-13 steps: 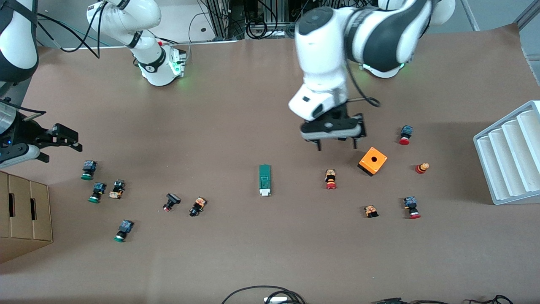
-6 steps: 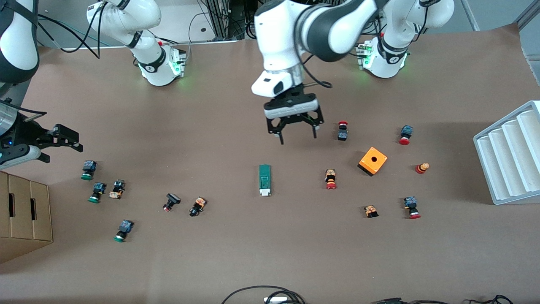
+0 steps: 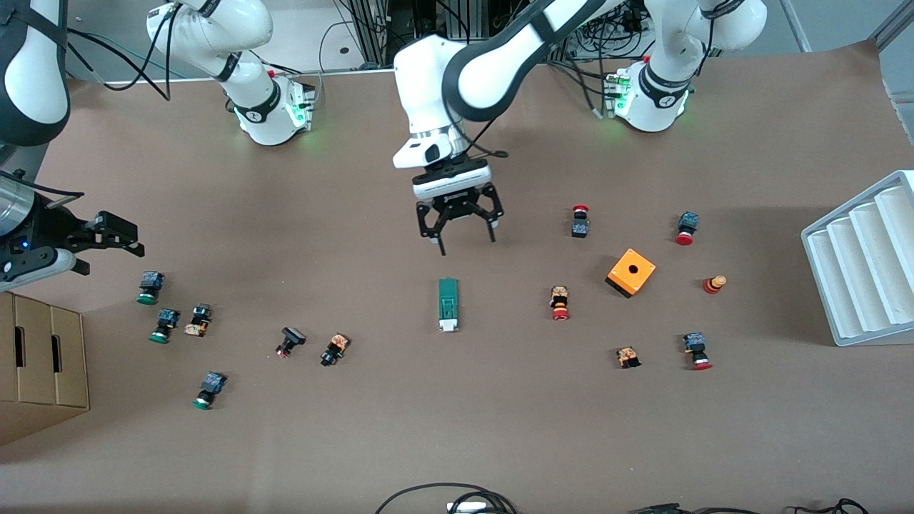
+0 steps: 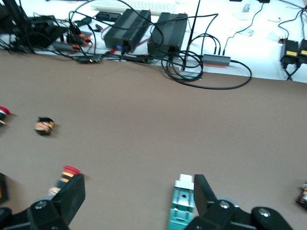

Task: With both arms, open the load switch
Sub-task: 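Lower the left gripper above the switch while the right gripper approaches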

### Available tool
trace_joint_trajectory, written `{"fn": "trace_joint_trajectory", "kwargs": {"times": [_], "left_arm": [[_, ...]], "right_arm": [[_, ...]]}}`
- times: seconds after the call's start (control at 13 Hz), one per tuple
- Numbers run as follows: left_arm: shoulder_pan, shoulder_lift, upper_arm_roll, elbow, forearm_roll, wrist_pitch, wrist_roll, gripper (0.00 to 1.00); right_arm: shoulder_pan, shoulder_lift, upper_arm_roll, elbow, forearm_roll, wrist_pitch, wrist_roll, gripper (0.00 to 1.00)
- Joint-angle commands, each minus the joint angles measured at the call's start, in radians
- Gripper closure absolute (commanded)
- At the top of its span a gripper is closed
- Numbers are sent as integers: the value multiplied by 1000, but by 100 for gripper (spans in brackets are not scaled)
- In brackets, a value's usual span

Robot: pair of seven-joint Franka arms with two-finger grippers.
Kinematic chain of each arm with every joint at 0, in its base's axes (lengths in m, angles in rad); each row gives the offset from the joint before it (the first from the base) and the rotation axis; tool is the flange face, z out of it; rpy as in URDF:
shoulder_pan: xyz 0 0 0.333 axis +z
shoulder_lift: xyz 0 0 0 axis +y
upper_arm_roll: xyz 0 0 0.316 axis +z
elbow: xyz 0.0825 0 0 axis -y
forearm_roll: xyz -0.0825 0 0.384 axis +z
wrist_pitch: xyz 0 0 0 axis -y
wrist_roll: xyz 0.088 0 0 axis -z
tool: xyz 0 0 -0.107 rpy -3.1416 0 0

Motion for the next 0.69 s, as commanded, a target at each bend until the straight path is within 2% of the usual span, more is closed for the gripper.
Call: {"fn": "trace_joint_trajectory", "kwargs": {"times": [0.0,0.15,0.39,0.62], "left_arm": [[-21,46,6,11,100,38,-67,0],[-26,82,4,13,177,80,-80,0],[-37,140,-14,11,329,74,-258,0],[-69,201,-48,8,479,-48,-470,0]], "right_arm": [[4,13,1,19,-16,-17,15,0],[4,16,1,23,-13,-16,18,0],[5,31,9,24,-10,-11,60,0],[41,43,37,24,-10,-10,198,0]]}}
